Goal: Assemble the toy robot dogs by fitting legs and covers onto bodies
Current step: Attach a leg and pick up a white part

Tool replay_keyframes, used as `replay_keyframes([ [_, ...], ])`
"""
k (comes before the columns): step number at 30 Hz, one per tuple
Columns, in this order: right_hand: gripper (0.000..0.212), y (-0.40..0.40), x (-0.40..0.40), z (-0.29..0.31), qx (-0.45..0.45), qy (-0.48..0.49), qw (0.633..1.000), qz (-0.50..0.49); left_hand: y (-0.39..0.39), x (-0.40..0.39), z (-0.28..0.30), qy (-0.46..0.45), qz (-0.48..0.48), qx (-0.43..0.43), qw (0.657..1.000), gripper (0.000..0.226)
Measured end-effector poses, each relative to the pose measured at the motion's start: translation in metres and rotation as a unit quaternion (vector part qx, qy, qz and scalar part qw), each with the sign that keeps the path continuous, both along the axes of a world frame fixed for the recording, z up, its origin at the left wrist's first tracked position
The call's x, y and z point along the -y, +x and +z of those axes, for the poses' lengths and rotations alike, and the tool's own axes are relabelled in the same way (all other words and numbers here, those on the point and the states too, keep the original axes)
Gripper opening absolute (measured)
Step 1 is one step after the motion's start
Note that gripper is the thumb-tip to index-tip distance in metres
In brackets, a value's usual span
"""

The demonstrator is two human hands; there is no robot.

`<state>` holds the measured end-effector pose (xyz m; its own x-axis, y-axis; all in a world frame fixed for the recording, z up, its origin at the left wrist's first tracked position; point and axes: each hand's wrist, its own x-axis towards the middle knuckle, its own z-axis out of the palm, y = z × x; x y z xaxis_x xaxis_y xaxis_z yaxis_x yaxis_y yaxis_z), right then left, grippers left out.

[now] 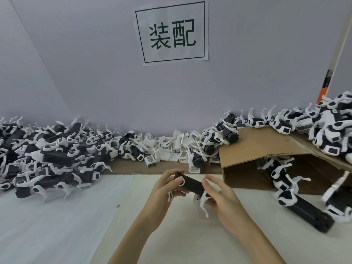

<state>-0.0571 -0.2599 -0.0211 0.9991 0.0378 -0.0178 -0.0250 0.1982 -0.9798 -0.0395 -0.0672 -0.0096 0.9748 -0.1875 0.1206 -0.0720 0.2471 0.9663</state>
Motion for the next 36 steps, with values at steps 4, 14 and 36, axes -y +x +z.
replay_keyframes([
  [4, 0.066, 0.001, 0.004, 0.000, 0.023, -0.035, 0.999, 0.027, 0.001, 0.001, -0.001, -0.029, 0.016, 0.003, 0.999, 0.046],
  [14, 0.059, -0.003, 0.004, 0.012, 0.063, 0.017, 0.998, 0.022, -0.006, 0.005, 0.005, 0.082, 0.080, 0.010, 0.993, 0.064],
  [36, 0.048, -0.012, -0.016, 0.000, 0.212, -0.187, 0.955, -0.088, -0.010, 0.020, 0.001, 0.067, 0.061, 0.051, 0.995, 0.058],
])
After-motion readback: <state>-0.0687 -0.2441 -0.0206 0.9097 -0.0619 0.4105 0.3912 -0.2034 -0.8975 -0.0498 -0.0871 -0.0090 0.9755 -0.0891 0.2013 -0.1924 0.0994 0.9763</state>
